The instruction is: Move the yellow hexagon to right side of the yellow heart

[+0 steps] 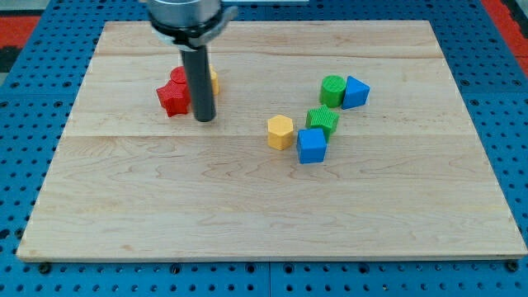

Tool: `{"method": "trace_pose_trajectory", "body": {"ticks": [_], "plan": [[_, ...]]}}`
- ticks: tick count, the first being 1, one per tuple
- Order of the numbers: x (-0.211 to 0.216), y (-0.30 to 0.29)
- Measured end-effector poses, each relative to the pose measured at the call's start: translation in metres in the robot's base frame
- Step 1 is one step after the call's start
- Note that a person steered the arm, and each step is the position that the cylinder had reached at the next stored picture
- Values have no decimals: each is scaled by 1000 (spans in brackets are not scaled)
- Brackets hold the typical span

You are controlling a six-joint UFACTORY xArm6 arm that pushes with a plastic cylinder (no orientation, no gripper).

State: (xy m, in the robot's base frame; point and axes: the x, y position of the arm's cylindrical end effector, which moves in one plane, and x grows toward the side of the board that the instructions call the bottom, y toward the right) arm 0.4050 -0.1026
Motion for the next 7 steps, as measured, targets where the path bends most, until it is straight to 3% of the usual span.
{"method": "trace_pose_trajectory", "body": {"ticks": [2, 3, 4, 7], "plan": [[-10, -22], [25, -4], [65, 23], [81, 127]]}}
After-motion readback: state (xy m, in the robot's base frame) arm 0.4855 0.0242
